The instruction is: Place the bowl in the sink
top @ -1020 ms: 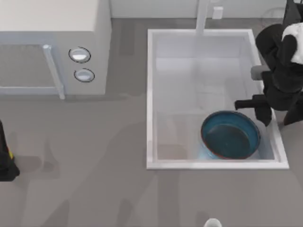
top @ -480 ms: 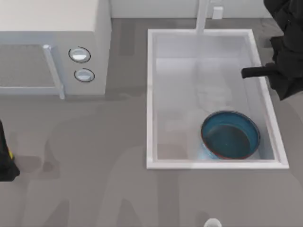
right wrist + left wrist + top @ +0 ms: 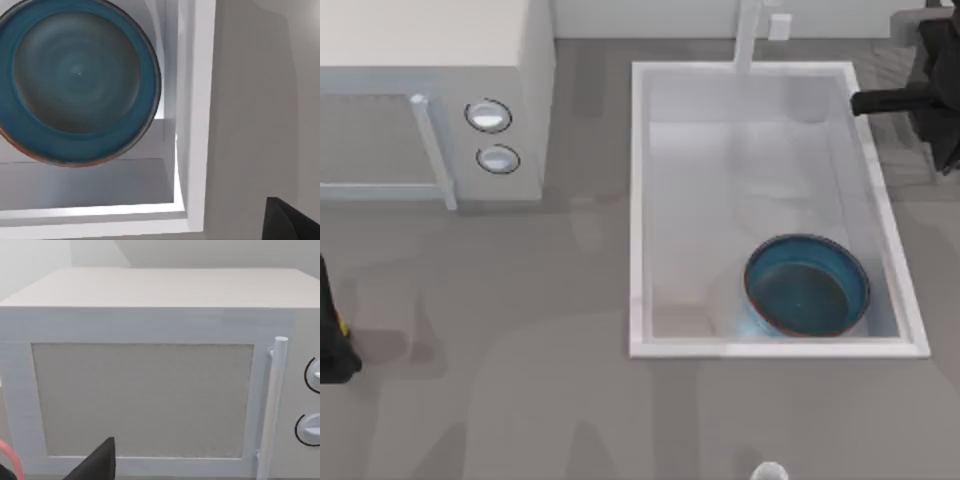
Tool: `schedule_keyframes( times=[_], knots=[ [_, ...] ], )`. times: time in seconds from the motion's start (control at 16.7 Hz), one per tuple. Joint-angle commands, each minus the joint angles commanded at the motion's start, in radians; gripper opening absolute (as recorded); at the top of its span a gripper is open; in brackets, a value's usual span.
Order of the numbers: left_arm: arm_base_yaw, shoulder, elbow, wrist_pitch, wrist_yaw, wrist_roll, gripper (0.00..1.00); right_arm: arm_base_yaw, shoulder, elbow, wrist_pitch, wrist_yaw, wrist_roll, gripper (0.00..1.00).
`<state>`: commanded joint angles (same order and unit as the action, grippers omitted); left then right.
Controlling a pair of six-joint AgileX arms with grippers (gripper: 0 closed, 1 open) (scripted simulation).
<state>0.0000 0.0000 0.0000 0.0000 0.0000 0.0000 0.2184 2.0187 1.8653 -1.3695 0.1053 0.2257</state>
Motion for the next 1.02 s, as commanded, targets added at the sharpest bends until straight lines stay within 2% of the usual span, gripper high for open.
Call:
schedule_keyframes(
  times=[0.24, 0.42, 0.72, 1.02],
  knots=[
    [0.000, 0.000, 0.000, 0.000, 0.000, 0.000, 1.00, 0.025, 0.004, -0.011, 0.013, -0.007, -0.002, 0.00],
    [0.000, 0.000, 0.000, 0.000, 0.000, 0.000, 1.00, 0.132, 0.007, -0.049, 0.069, -0.039, -0.011, 0.00],
    [0.000, 0.000, 0.000, 0.000, 0.000, 0.000, 1.00, 0.435, 0.002, -0.167, 0.259, -0.127, -0.031, 0.00],
    [0.000, 0.000, 0.000, 0.000, 0.000, 0.000, 1.00, 0.788, -0.025, -0.322, 0.544, -0.213, -0.056, 0.00]
  ],
)
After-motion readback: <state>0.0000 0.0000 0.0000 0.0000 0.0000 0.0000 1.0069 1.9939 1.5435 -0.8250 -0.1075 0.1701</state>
